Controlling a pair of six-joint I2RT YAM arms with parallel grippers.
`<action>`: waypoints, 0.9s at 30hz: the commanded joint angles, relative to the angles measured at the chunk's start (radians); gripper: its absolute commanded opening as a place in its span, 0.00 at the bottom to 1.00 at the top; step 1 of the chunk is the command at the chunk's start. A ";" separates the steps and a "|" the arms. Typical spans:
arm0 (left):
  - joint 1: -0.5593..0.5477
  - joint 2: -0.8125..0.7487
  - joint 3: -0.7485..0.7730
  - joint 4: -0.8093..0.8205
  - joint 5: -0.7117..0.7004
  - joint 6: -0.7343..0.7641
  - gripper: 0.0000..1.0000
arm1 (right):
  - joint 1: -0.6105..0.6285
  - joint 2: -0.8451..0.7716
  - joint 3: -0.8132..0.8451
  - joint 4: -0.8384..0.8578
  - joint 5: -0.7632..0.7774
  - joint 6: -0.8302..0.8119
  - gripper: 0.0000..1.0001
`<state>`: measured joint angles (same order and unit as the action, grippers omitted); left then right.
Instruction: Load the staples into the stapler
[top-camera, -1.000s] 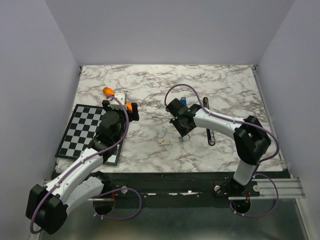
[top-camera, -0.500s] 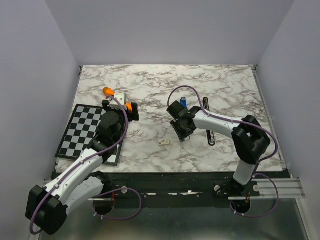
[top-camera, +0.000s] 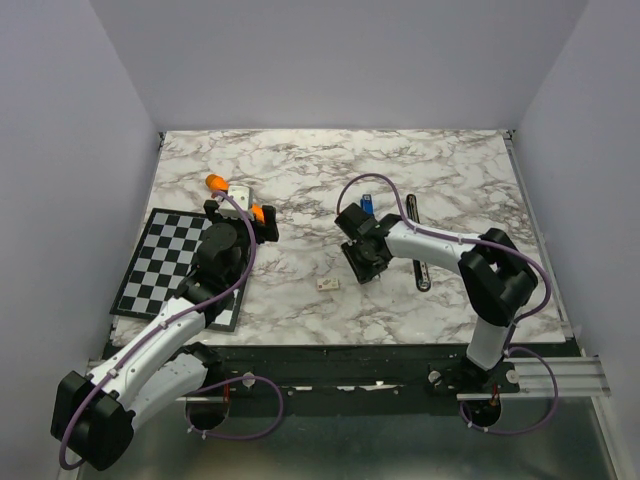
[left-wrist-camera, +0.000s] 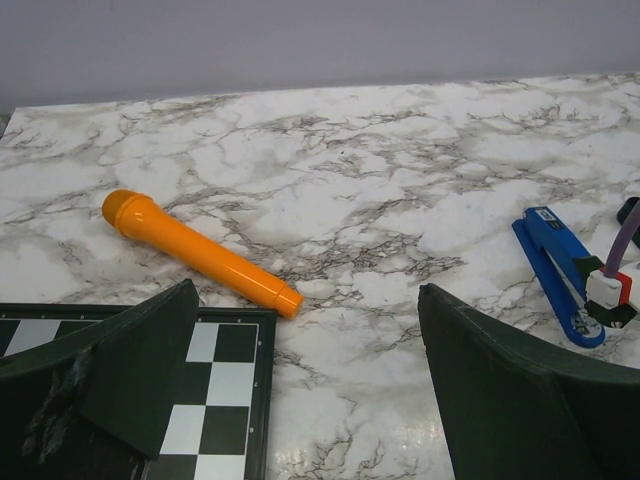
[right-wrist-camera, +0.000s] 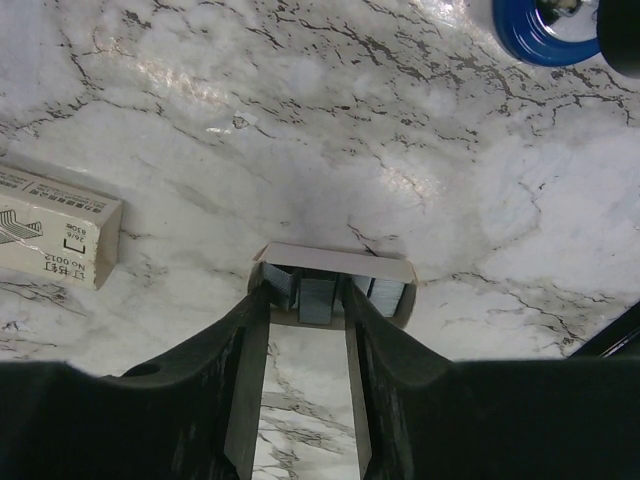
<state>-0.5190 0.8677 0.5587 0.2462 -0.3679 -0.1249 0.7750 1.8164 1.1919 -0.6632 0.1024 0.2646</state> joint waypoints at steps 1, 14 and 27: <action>0.004 -0.016 0.000 0.030 0.021 -0.012 0.99 | -0.002 0.031 -0.018 0.016 -0.044 0.004 0.45; 0.004 -0.021 0.000 0.030 0.024 -0.015 0.99 | -0.003 -0.080 -0.021 0.057 -0.090 -0.051 0.25; 0.004 -0.021 -0.002 0.031 0.029 -0.016 0.99 | -0.005 -0.075 -0.009 0.007 0.025 -0.012 0.27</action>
<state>-0.5190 0.8600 0.5587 0.2466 -0.3622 -0.1284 0.7712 1.7199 1.1763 -0.6327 0.0925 0.2291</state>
